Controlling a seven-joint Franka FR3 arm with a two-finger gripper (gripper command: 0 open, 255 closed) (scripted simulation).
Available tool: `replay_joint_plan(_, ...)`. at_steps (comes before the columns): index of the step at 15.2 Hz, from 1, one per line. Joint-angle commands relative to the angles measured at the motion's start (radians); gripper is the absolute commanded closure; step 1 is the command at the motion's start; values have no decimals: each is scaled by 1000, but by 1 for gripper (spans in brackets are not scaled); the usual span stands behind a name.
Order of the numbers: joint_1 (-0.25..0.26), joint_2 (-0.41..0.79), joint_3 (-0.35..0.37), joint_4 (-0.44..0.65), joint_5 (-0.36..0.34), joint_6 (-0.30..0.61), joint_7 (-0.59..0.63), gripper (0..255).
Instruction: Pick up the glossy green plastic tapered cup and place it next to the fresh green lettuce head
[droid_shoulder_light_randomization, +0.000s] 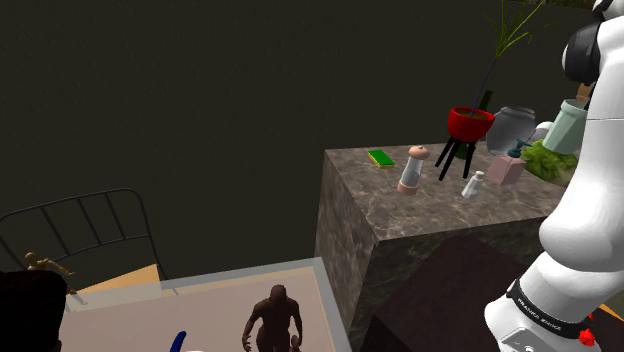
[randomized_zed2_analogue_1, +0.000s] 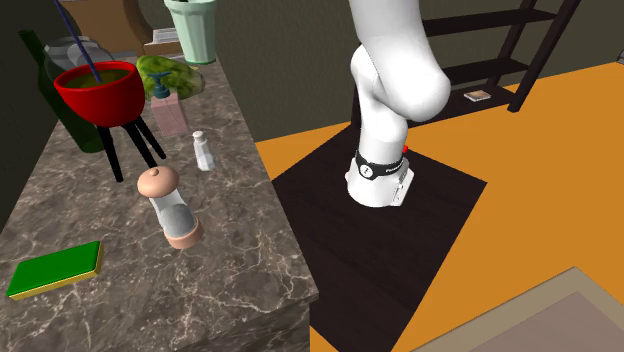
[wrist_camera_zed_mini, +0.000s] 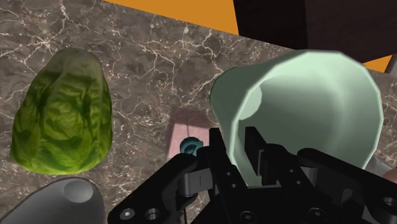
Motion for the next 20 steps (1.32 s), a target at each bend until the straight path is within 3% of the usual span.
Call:
replay_joint_plan(1, 13, -3, -3, -34, -2, 30, -3, 255)
replay_joint_plan(10, 66, -13, -12, -176, -7, 156, -13, 255)
replay_joint_plan(20, 84, 4, 1, -300, 15, 281, -37, 255)
